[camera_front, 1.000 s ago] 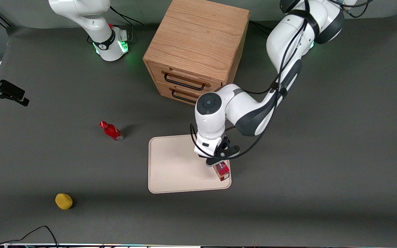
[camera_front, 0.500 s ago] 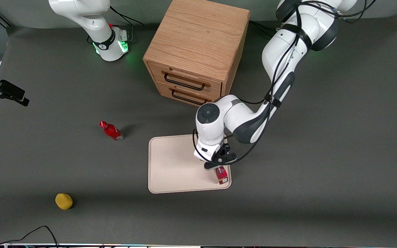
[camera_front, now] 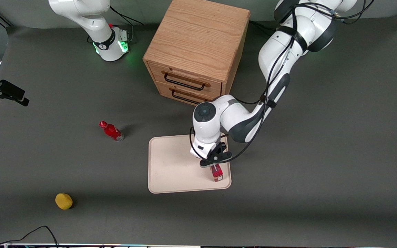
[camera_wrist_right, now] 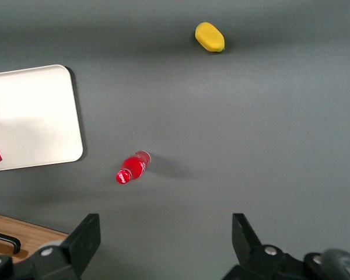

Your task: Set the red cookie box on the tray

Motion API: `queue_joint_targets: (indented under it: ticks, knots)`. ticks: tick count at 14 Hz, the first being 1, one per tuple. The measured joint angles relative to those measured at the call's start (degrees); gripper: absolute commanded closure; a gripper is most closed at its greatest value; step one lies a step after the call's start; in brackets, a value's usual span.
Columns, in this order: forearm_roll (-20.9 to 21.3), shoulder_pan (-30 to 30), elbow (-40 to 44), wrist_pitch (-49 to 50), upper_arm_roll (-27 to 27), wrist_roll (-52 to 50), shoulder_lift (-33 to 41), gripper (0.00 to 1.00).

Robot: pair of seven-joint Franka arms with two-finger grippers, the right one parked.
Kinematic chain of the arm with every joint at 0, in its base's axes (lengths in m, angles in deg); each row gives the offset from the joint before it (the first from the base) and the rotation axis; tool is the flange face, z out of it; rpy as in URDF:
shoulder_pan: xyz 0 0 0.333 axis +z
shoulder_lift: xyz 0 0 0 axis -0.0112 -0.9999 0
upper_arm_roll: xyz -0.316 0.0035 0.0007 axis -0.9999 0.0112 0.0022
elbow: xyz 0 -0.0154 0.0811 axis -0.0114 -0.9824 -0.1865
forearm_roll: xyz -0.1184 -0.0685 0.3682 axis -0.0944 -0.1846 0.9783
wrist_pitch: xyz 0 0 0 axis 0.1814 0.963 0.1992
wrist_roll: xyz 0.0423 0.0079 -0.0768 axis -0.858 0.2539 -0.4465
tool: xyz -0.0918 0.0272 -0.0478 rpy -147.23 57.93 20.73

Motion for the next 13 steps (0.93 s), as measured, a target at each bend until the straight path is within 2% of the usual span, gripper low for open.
queue_joint_targets:
  ticks: [1, 2, 4, 9, 13]
  knots:
    - [0.0, 0.0, -0.2, -0.4, 0.1, 0.0, 0.0, 0.64]
    - [0.0, 0.0, -0.3, -0.5, 0.2, 0.0, 0.0, 0.37]
    - [0.0, 0.0, -0.5, -0.8, 0.5, 0.0, 0.0, 0.0]
    - [-0.1, 0.6, -0.6, -0.6, 0.9, 0.5, 0.4, 0.0]
    - [-3.8, 3.7, 0.8, 11.8, -2.9, 7.0, 5.0, 0.0]
